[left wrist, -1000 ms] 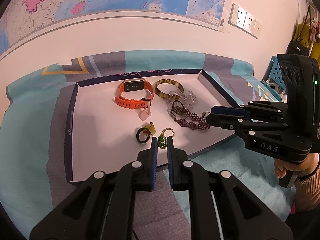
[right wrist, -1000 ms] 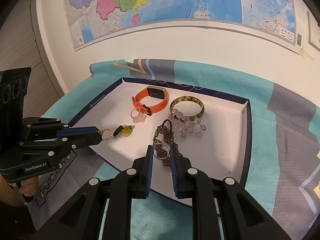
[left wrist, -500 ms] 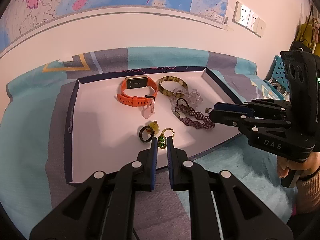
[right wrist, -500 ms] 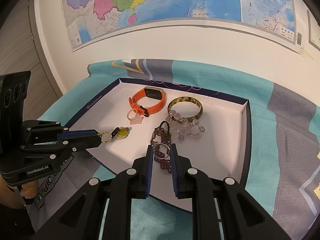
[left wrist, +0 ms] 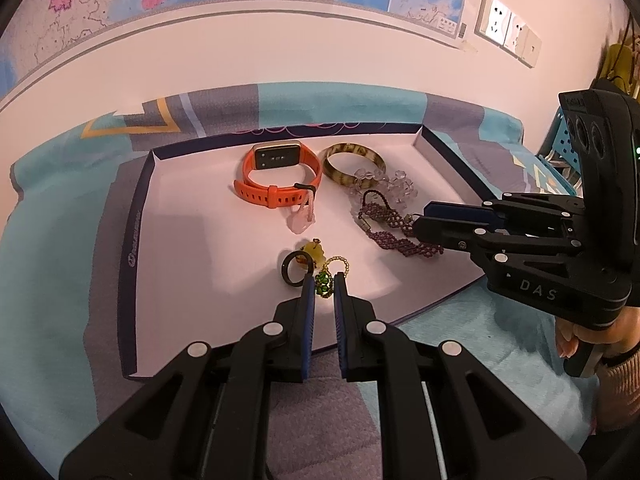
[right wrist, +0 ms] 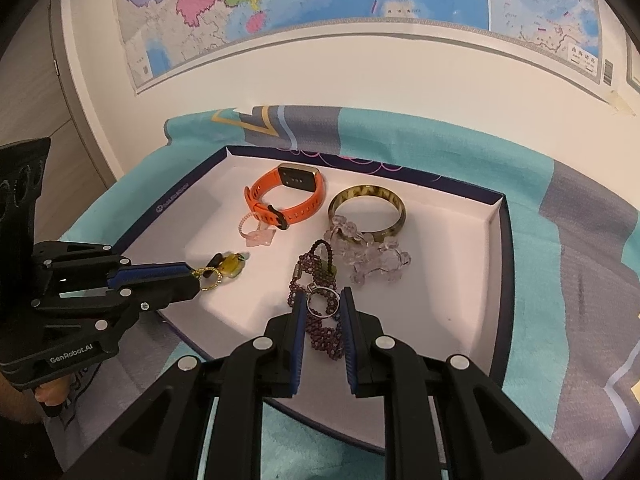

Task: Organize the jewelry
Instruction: 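Lower both rings into the box and open both tools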

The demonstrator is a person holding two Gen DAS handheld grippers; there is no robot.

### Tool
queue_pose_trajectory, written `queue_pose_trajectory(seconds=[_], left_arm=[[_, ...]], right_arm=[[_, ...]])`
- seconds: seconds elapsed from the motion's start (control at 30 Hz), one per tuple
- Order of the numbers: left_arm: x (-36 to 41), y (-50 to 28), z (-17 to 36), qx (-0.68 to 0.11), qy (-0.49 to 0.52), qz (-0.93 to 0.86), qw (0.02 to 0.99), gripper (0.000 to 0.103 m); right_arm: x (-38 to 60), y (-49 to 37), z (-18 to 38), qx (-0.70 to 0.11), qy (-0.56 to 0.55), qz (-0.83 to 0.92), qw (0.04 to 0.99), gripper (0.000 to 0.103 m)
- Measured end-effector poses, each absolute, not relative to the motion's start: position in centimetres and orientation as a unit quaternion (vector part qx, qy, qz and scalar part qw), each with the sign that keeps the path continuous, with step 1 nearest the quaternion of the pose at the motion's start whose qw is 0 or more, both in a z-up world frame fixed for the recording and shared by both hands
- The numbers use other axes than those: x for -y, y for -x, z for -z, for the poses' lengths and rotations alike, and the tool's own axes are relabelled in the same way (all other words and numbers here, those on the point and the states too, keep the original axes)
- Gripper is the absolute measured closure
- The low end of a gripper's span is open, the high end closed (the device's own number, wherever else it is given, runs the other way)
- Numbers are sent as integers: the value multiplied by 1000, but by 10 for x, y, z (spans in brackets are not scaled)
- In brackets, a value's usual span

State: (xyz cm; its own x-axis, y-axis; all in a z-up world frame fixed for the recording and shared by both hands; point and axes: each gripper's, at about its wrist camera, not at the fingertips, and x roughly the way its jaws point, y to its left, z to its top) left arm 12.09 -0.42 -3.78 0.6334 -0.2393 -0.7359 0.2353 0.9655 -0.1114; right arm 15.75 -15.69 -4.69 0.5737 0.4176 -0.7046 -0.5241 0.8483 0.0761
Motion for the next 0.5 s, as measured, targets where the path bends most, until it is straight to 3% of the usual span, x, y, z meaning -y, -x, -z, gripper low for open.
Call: queue_pose_trajectory(seconds=[0.23,0.3,0.4,0.5], left_arm=[[4,-122,40,-408,1,126,904,89],[3,-120,39,-405,2,124,906,81],[1,-115,35,-396,6,116,911,65],[-3,-106,30,-383,5,110,917,57]], right_arm=[[157,-160,50,-380,65,-258,886,86],[158,-159,49,-378,61,-258,887,86],[162,-155,45,-371,53,-258,891,75],[168,-147,39,-362,43,-260,894,70]])
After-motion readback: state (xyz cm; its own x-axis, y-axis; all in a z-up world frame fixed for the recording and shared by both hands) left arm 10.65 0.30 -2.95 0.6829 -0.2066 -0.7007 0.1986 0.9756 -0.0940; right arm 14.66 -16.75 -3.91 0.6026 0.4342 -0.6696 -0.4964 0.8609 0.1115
